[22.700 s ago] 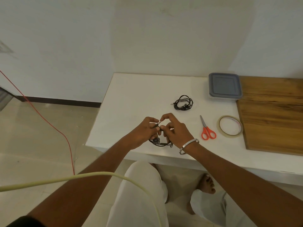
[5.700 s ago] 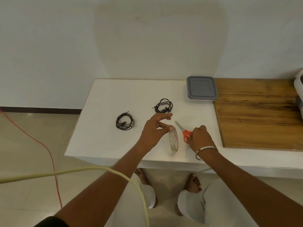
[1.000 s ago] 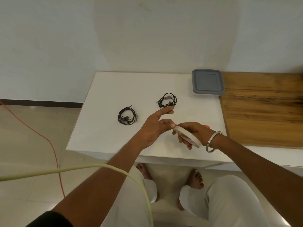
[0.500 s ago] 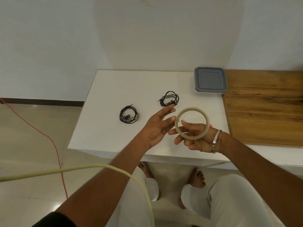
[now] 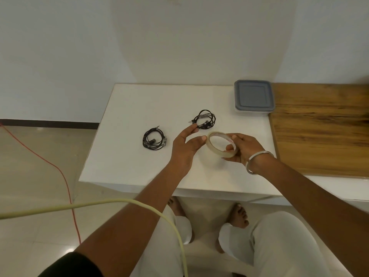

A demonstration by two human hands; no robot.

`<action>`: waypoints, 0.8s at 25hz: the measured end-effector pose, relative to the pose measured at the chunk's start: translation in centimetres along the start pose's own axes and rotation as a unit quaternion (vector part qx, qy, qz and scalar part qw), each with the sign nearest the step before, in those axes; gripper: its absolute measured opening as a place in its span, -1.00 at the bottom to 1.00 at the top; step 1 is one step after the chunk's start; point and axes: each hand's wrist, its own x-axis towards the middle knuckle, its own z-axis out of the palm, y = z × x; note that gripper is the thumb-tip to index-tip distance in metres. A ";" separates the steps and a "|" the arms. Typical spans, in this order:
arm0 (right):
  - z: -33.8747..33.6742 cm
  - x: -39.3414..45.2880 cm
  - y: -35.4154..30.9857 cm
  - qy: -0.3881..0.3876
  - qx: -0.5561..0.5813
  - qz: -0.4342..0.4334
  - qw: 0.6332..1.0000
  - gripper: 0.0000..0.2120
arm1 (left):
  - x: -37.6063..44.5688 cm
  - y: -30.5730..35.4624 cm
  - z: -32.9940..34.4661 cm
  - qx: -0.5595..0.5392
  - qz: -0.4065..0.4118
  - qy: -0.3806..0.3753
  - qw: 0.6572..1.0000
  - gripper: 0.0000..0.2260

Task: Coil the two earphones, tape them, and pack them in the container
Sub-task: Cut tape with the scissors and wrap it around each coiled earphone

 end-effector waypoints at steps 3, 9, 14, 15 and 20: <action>-0.2 0.1 0.0 0.006 -0.004 0.047 0.999 -0.79 | 0.1 -0.2 0.1 0.034 0.023 -0.025 0.999 -0.57; -0.3 0.0 -0.1 0.016 -0.017 0.064 0.998 -0.77 | 0.1 -0.6 0.4 0.030 -0.018 -0.030 0.999 -0.55; -0.2 0.0 0.2 0.015 -0.021 0.050 0.998 -0.78 | -0.1 -0.9 1.8 -0.065 -0.080 -0.006 0.995 -0.60; -0.3 0.1 0.4 0.015 -0.017 0.045 0.999 -0.79 | -0.2 -1.0 2.1 -0.048 -0.072 -0.005 0.996 -0.61; -1.3 0.6 0.9 0.014 0.009 -0.015 1.000 -0.79 | -0.2 -1.0 2.4 0.051 0.000 0.014 0.999 -0.63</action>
